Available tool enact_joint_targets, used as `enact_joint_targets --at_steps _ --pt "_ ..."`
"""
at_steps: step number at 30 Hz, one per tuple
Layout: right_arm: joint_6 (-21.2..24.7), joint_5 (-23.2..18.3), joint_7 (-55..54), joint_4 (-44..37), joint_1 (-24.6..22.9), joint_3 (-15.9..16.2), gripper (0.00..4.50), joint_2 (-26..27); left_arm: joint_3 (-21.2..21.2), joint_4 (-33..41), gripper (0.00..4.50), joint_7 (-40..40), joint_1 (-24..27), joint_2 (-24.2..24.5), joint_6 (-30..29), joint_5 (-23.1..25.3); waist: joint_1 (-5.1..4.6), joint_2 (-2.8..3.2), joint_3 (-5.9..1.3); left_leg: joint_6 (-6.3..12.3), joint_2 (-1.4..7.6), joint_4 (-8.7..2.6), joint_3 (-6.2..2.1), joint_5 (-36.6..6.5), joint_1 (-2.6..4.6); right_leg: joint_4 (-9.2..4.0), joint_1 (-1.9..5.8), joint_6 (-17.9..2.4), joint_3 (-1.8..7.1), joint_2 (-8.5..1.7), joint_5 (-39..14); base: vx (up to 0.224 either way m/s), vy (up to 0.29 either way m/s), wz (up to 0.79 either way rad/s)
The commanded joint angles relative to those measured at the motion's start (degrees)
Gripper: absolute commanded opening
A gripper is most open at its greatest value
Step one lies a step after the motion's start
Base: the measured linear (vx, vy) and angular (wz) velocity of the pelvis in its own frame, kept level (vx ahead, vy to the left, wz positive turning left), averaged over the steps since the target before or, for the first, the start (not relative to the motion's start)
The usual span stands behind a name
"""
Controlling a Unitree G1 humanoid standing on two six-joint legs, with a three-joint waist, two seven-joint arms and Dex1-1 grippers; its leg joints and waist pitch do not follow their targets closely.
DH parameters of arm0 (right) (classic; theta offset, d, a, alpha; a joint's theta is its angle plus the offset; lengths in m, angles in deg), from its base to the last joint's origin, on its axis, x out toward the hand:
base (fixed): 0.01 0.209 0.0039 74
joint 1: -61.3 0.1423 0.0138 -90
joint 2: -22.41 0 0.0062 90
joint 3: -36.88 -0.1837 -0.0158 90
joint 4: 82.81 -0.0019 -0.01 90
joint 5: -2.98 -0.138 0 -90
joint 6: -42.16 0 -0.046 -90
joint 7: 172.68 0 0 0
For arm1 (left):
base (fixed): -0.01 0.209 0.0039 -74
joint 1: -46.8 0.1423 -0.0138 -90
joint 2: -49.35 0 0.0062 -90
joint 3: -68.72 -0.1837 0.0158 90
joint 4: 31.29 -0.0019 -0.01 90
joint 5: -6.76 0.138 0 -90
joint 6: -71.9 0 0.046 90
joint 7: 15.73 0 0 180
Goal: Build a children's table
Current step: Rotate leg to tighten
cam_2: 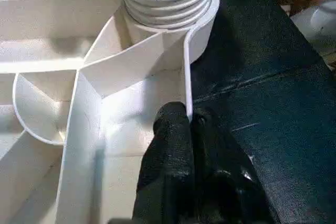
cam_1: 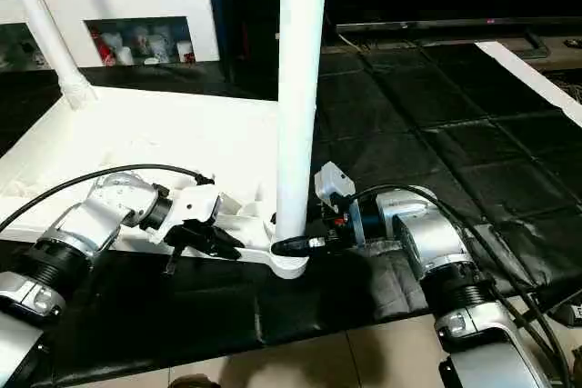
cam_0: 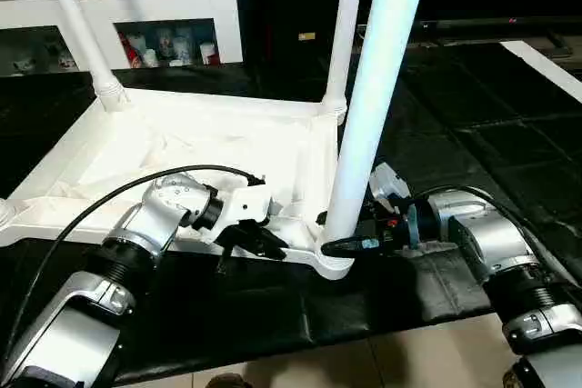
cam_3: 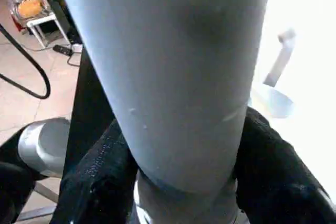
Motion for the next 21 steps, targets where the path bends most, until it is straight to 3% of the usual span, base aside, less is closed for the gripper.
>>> enact_joint_targets --at_steps 1,2,3,8,14,16,18,19,20,21 --pt "2.0 -1.2 1.6 -1.0 -1.5 0.9 2.16 0.5 -0.7 -0.6 0.00 -0.4 -1.3 0.1 0.4 1.6 -0.28 0.74 -4.51 2.10 1.51 -3.63 -0.21 -9.9 0.44 -3.90 3.75 -11.8 3.00 -3.93 -8.8 0.000 0.000 0.00" --pt "2.0 -1.2 1.6 -1.3 -1.7 0.9 2.15 0.5 -0.6 -0.6 0.00 -0.5 -1.3 0.1 0.3 1.5 -0.27 0.74 -4.51 2.09 1.51 -3.63 -0.21 -10.0 0.48 -3.91 3.74 -11.8 3.00 -3.96 -9.0 0.000 0.000 0.00" --pt "2.0 -1.3 1.6 -1.4 -1.8 1.0 2.15 0.5 -0.6 -0.7 0.00 -0.5 -1.4 0.1 0.3 1.5 -0.26 1.13 -4.52 1.92 1.54 -3.68 -0.27 -10.5 0.52 -3.96 3.72 -11.8 2.99 -3.95 -9.4 0.000 0.000 0.00" --pt "3.8 -2.1 -1.7 -3.5 -4.6 0.4 2.12 2.0 1.0 -1.6 0.00 -4.4 -1.1 -1.1 -2.2 1.0 -0.35 1.05 -4.26 1.60 1.44 -3.93 -0.22 -12.5 0.76 -4.53 3.80 -10.7 3.03 -3.97 -13.2 0.000 0.000 0.00" --pt "6.5 -1.8 -14.2 -3.7 -7.0 -2.6 2.11 7.1 4.1 -2.0 0.00 -11.4 -1.2 -4.1 -7.0 -0.5 -0.92 0.76 -3.74 0.42 1.08 -4.44 -0.44 -15.1 1.12 -5.98 3.59 -6.4 2.75 -4.16 -25.5 0.000 0.000 0.00" --pt "8.8 -1.2 -28.0 -1.5 -6.1 -5.7 2.11 14.7 6.4 -3.0 0.00 -23.0 -2.8 -7.9 -10.9 0.8 -2.10 0.86 -3.55 -0.57 0.76 -4.51 -0.67 -16.4 1.29 -6.64 3.37 -4.5 2.35 -4.20 -30.3 0.000 0.000 0.00" --pt "9.5 -1.3 -33.2 0.0 -4.8 -7.3 2.11 17.9 7.5 -2.6 0.00 -27.0 -3.2 -9.6 -13.4 0.6 -2.76 0.96 -3.48 -1.05 0.73 -4.68 -0.90 -16.6 0.89 -6.62 3.52 -3.9 2.05 -4.27 -31.3 0.000 0.000 0.00" --pt "9.9 -1.7 -42.2 4.9 -1.1 -10.3 2.11 23.0 9.1 -1.3 0.00 -33.1 -3.6 -12.6 -16.6 0.7 -3.52 0.64 -3.53 -1.10 0.62 -4.73 -0.99 -16.9 0.76 -6.88 3.68 -3.1 1.84 -4.23 -32.0 0.000 0.000 0.00" --pt "9.9 -1.7 -43.0 5.4 -0.8 -10.6 2.11 23.4 9.2 -1.2 0.00 -33.6 -3.6 -12.8 -16.8 0.7 -4.43 0.97 -3.63 -1.58 0.60 -4.73 -1.25 -16.9 0.52 -6.68 3.74 -3.5 1.67 -4.35 -31.4 0.000 0.000 0.00" --pt "9.9 -1.8 -44.5 6.4 -0.1 -11.1 2.11 24.2 9.5 -1.0 0.00 -34.6 -3.7 -13.3 -17.3 0.8 -4.82 0.88 -3.60 -1.30 0.42 -4.72 -1.30 -17.0 0.34 -6.90 3.94 -3.1 1.48 -4.19 -31.5 0.000 0.000 0.00"
